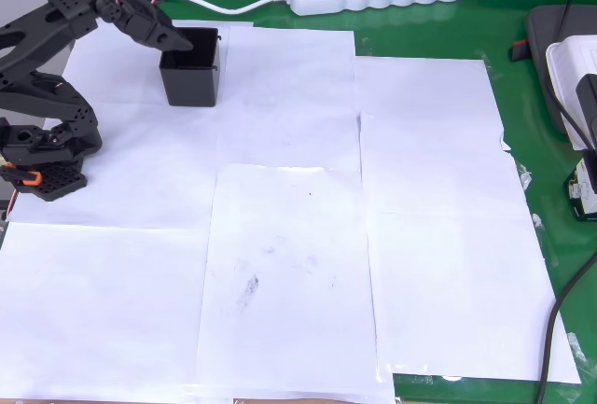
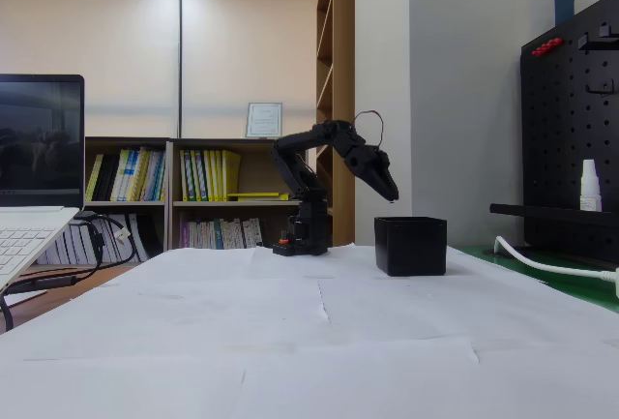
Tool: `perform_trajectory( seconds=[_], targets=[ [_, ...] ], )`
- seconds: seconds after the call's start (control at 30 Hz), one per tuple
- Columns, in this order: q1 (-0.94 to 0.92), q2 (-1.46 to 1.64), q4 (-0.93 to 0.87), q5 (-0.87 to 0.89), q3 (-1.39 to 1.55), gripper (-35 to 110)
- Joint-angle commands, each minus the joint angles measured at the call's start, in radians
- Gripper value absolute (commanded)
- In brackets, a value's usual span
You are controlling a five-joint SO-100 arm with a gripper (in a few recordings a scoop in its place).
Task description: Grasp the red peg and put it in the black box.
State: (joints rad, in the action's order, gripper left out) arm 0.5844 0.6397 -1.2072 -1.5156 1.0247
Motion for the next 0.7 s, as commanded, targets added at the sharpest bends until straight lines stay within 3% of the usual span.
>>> perform_trajectory(
  seconds=[0.0,0.13,0.2,0.33,0.47,0.5,0.67],
  targets=[
    [-0.101,-0.103,-0.327,-0.1,0.249,0],
    [-0.318,-0.216,-0.33,-0.118,0.206,0],
    [-0.434,-0.25,-0.229,-0.135,0.067,0],
    [-0.615,-0.373,0.204,-0.204,-0.425,0],
    [-0.664,-0.476,0.68,-0.196,-0.881,0],
    [-0.667,-0.508,0.672,-0.192,-0.922,0],
    [-0.611,-0.658,0.265,-0.138,-0.92,0]
  ],
)
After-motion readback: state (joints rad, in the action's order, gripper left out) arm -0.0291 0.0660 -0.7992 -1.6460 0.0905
